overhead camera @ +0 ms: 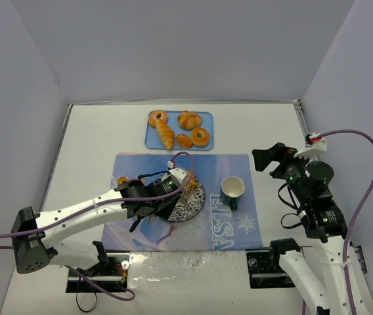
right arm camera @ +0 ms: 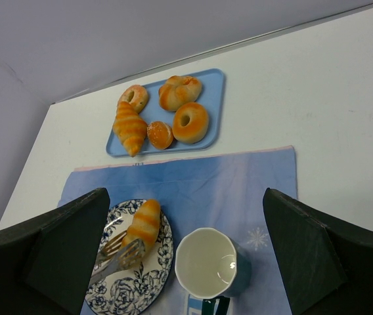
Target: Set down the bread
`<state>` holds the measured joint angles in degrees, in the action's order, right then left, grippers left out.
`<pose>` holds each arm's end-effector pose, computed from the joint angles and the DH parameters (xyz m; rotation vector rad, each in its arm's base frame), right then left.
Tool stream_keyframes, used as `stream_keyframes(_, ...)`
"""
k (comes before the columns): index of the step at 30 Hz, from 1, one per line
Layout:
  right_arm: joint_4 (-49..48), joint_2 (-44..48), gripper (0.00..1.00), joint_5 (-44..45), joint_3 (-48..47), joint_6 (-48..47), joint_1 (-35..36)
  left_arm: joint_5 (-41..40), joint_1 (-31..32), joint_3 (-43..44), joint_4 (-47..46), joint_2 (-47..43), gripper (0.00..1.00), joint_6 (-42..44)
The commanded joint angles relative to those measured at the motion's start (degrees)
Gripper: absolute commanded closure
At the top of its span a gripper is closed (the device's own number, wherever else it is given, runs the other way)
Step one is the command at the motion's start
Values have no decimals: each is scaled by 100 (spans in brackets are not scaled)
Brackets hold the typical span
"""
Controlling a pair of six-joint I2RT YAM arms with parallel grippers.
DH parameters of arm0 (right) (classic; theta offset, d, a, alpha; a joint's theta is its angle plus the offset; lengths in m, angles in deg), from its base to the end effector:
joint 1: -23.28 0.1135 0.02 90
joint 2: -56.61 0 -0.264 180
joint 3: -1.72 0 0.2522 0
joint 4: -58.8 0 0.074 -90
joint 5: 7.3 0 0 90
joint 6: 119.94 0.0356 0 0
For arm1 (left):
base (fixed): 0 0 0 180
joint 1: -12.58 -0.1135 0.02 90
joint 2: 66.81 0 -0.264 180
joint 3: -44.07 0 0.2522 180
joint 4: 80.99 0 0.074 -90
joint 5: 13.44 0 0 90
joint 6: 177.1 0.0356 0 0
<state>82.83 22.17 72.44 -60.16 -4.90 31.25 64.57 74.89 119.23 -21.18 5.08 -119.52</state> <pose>0.1328 0.0250 0.3855 0.0832 1.5395 0.5949 0.1226 -0.2177 0.2880 0.5844 2.5040 -0.3855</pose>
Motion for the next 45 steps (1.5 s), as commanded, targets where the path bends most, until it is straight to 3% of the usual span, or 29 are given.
stream_keyframes(1, -464, -37, 0, 77, -198, -82, 0, 2, 105, 149, -324, 60, 78, -196)
stream_keyframes(9, -464, -63, 0, 68, -233, -87, -5, -129, 228, 286, -191, 34, 51, -221)
stream_keyframes(12, -464, -63, 0, 74, -236, -96, 1, -188, 226, 387, -84, -20, 47, -227)
stream_keyframes(22, -464, -54, 0, 88, -198, -94, -5, -552, 237, 834, 302, -391, 46, -214)
stream_keyframes(29, -472, -37, 0, 95, -184, -73, -1, -1226, 106, 1359, 576, -237, 46, -322)
stream_keyframes(40, -499, -96, 0, 12, -243, -78, 1, -1095, -1626, 2209, -133, 780, 47, 276)
stream_keyframes(45, -499, -116, 0, -20, -268, -65, -1, -1064, -2061, 2874, -179, 1522, 47, 509)
